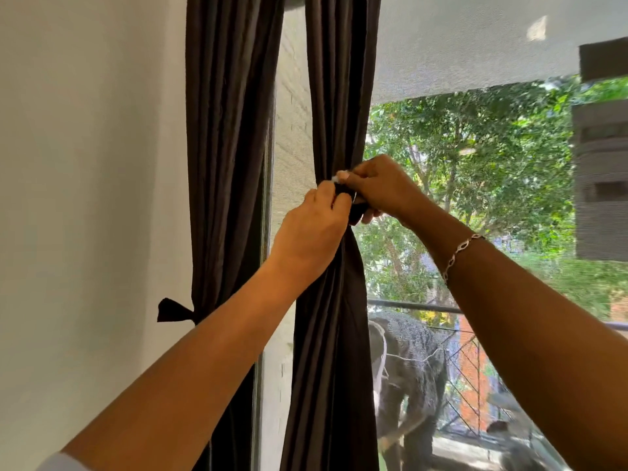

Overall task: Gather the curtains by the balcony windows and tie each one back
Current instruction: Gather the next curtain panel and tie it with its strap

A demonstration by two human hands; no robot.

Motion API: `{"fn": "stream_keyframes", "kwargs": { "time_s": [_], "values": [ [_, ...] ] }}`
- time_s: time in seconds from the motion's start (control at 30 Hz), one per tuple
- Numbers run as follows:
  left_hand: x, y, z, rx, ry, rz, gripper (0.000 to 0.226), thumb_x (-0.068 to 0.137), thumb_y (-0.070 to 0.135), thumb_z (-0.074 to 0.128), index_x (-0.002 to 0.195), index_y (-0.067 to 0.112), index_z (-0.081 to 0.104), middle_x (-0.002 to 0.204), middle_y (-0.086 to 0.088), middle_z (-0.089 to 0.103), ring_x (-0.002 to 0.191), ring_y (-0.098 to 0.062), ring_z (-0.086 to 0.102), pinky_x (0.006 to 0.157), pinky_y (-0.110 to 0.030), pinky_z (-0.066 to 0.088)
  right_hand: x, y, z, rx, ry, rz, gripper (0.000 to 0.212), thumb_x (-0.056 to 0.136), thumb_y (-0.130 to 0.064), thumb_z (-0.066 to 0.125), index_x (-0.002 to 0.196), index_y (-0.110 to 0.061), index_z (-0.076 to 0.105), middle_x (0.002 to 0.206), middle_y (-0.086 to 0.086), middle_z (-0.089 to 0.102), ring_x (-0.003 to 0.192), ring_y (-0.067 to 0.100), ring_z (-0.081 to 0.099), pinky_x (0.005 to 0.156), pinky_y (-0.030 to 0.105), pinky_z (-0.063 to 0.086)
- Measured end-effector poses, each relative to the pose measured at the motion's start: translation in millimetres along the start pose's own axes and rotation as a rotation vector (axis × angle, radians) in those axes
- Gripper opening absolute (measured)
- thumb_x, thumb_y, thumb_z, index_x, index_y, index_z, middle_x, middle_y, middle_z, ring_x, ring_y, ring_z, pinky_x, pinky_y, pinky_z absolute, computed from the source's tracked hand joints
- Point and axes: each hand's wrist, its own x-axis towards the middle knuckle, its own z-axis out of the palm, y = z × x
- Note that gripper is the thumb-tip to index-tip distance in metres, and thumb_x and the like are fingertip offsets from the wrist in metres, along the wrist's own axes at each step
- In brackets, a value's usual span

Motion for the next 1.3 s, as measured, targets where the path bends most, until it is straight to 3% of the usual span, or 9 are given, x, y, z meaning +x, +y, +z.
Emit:
{"fn": "stream_keyframes", "kwargs": {
  "time_s": [0.1, 0.3, 0.47, 0.63, 0.77, 0.87, 0.97, 1.1, 1.3],
  "values": [
    [2, -5, 6, 0.028, -0.061, 0.026, 0.032, 0.098, 0.017, 0.039, 0.129, 0.007, 0.042, 0.117, -0.013, 0.042, 0.101, -0.025, 0.046, 0.062, -0.026, 0.035, -2, 8, 2, 0.002, 0.011, 0.005, 0.036, 0.097, -0.023, 0.047, 0.064, -0.01, 0.056, 0.056, 0.009, 0.061, 0.04, 0.022, 0.058, 0.036, 0.02, 0.039],
    [19, -7, -4, -0.253, -0.357, -0.063, 0.027, 0.097, 0.023, 0.039, 0.109, 0.003, 0.054, 0.105, -0.011, 0.038, 0.101, -0.028, 0.041, 0.084, -0.036, 0.038, -7, 14, 8, -0.003, 0.089, -0.055, 0.035, 0.097, -0.021, 0.045, 0.062, -0.016, 0.049, 0.052, 0.002, 0.054, 0.037, 0.019, 0.051, 0.034, 0.021, 0.039],
    [27, -15, -7, -0.544, -0.508, -0.245, 0.029, 0.097, 0.018, 0.043, 0.068, 0.015, 0.043, 0.1, -0.007, 0.029, 0.088, -0.019, 0.037, 0.081, -0.024, 0.031, -26, 17, 20, 0.244, 0.225, 0.002, 0.021, 0.093, -0.017, 0.052, 0.074, -0.01, 0.055, 0.066, 0.006, 0.062, 0.054, 0.031, 0.062, 0.053, 0.036, 0.05],
    [28, -20, -11, -0.611, -0.571, -0.308, 0.033, 0.097, 0.02, 0.043, 0.064, 0.018, 0.043, 0.103, -0.004, 0.029, 0.083, -0.016, 0.039, 0.079, -0.024, 0.033, -68, 26, 50, 0.472, 0.468, 0.102, 0.022, 0.092, -0.015, 0.054, 0.071, -0.023, 0.054, 0.075, -0.006, 0.061, 0.053, 0.005, 0.062, 0.058, 0.027, 0.049],
    [27, -18, -14, -0.72, -0.546, -0.372, 0.037, 0.098, 0.017, 0.042, 0.061, 0.015, 0.044, 0.1, -0.009, 0.03, 0.063, -0.009, 0.039, 0.049, -0.013, 0.038, -87, 27, 65, 0.623, 0.279, 0.192, 0.012, 0.09, -0.028, 0.057, 0.09, -0.016, 0.061, 0.087, 0.0, 0.066, 0.074, 0.015, 0.065, 0.064, 0.029, 0.053],
    [24, -15, -15, -0.751, -0.554, -0.403, 0.038, 0.099, 0.019, 0.039, 0.061, 0.019, 0.04, 0.099, -0.006, 0.032, 0.068, -0.011, 0.04, 0.054, -0.021, 0.037, -87, 25, 63, 0.599, 0.18, 0.165, 0.024, 0.083, -0.025, 0.066, 0.102, -0.011, 0.06, 0.09, 0.004, 0.065, 0.085, 0.017, 0.063, 0.072, 0.034, 0.052],
    [24, -16, -19, -0.802, -0.545, -0.398, 0.039, 0.099, 0.016, 0.039, 0.06, 0.015, 0.037, 0.077, -0.007, 0.033, 0.061, -0.013, 0.037, 0.053, -0.024, 0.035, -82, 21, 56, 0.547, 0.205, 0.114, 0.01, 0.089, -0.014, 0.059, 0.081, -0.008, 0.057, 0.075, 0.011, 0.057, 0.073, 0.021, 0.056, 0.067, 0.035, 0.046],
    [19, -20, -15, -0.802, -0.54, -0.432, 0.023, 0.099, 0.02, 0.038, 0.079, 0.014, 0.048, 0.067, -0.002, 0.04, 0.058, -0.012, 0.04, 0.05, -0.023, 0.037, -82, 24, 49, 0.699, 0.148, 0.13, 0.034, 0.092, -0.011, 0.048, 0.059, -0.016, 0.053, 0.064, 0.0, 0.061, 0.061, 0.009, 0.058, 0.059, 0.02, 0.048],
    [20, -23, -12, -0.839, -0.534, -0.49, 0.027, 0.099, 0.023, 0.039, 0.075, 0.017, 0.05, 0.067, 0.0, 0.043, 0.058, -0.011, 0.042, 0.05, -0.022, 0.038, -79, 29, 48, 0.737, 0.131, 0.145, 0.01, 0.085, -0.021, 0.064, 0.08, -0.016, 0.056, 0.078, -0.002, 0.062, 0.07, 0.006, 0.061, 0.056, 0.019, 0.048]
  ]
}}
